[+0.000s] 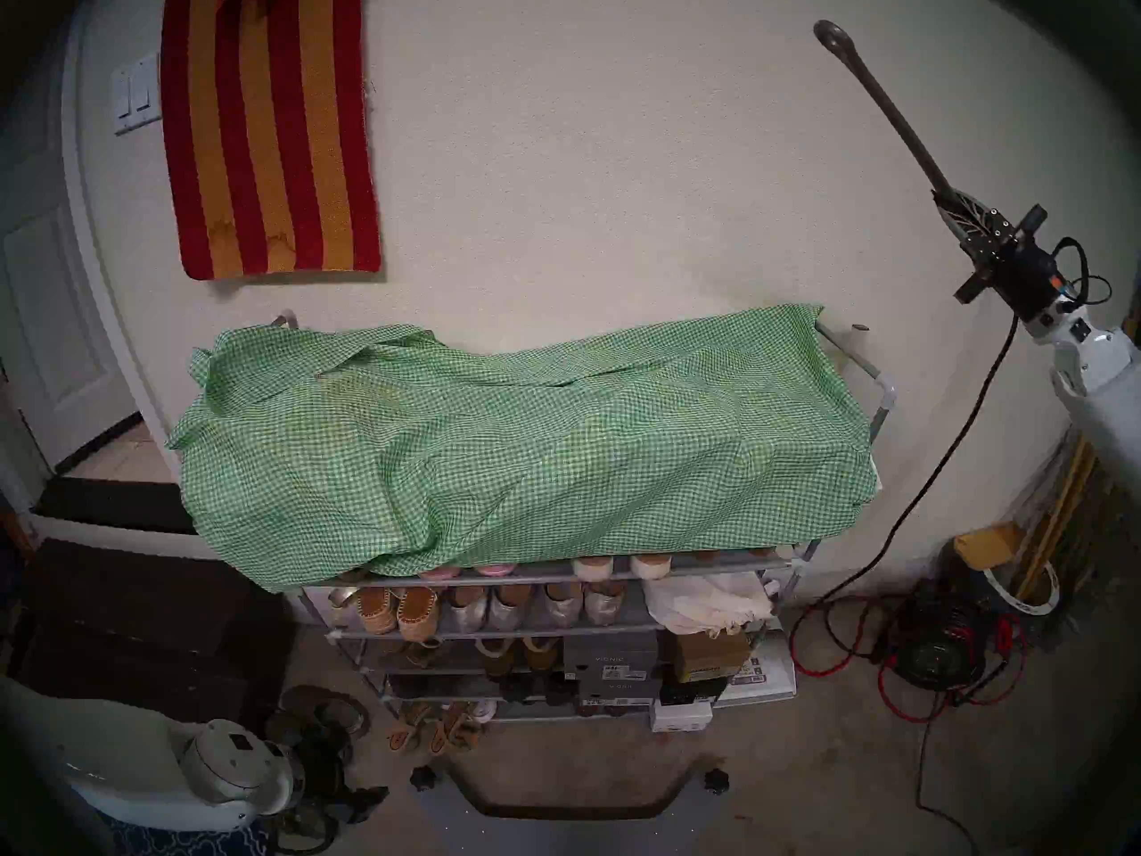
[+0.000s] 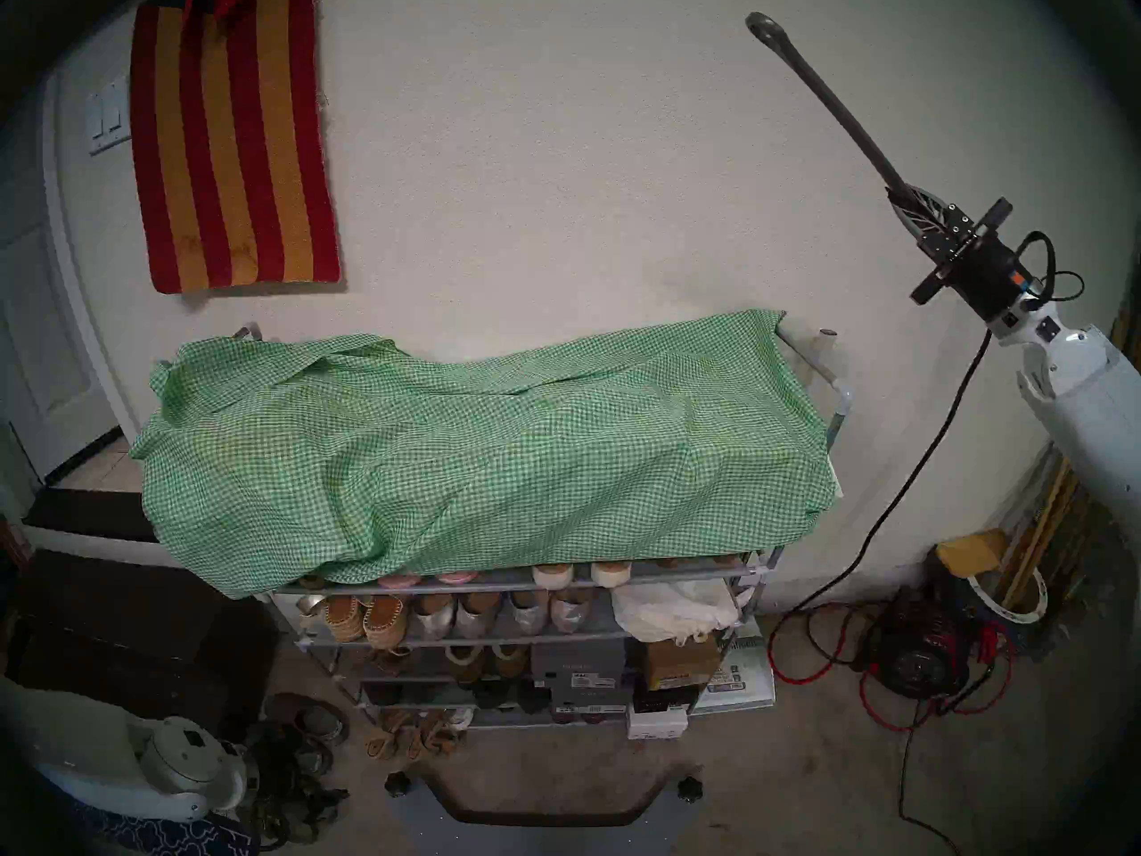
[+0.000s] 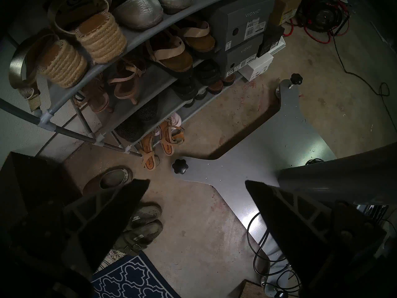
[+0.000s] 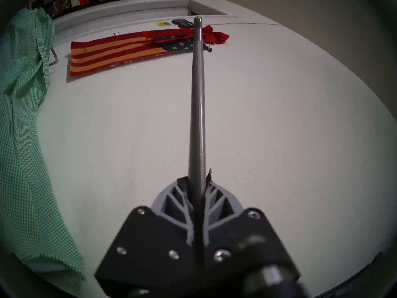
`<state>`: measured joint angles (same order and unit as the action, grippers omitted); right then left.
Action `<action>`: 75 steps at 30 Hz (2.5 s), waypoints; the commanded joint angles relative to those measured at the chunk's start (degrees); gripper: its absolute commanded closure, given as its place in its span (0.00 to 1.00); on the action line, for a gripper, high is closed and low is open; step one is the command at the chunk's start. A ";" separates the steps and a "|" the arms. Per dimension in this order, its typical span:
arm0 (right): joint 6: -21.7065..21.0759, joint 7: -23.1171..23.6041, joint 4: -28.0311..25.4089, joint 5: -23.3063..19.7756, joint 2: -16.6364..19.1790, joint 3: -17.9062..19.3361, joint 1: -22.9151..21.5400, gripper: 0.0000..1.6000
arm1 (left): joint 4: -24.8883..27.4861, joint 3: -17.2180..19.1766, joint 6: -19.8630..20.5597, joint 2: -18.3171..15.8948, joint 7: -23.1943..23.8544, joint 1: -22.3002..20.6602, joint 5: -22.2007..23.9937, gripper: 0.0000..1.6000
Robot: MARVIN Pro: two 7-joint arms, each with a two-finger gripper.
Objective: Lift the object off the cloth, cover the shoe rack with the cloth, put the object back
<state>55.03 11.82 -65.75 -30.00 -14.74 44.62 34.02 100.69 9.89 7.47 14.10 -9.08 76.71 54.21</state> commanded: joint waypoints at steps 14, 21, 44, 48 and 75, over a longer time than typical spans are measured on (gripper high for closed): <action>-0.03 -7.02 -2.16 -4.15 7.03 3.87 9.86 1.00 | 0.02 -0.05 -0.04 0.07 -0.02 -0.06 0.06 0.00; -0.03 -8.94 -3.27 -4.65 7.59 4.90 12.12 1.00 | 0.02 -0.08 -0.05 0.07 -0.02 -0.09 0.06 0.00; -0.03 -11.62 -4.87 -4.68 8.38 6.16 15.18 1.00 | -14.29 6.57 -3.97 -4.89 -4.92 -5.79 -8.44 0.00; -0.03 -11.92 -5.05 -4.67 8.44 6.28 15.53 1.00 | -15.47 7.91 -5.23 -5.73 -5.49 -6.39 -9.17 0.00; -0.03 -13.92 -5.98 -4.59 8.65 7.45 17.63 1.00 | -21.56 13.28 -15.00 -7.73 -12.71 -8.30 -12.53 0.00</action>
<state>55.03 -1.46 -71.67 -34.60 -6.46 51.48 51.44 79.97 22.55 -4.99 7.02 -20.58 68.13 42.19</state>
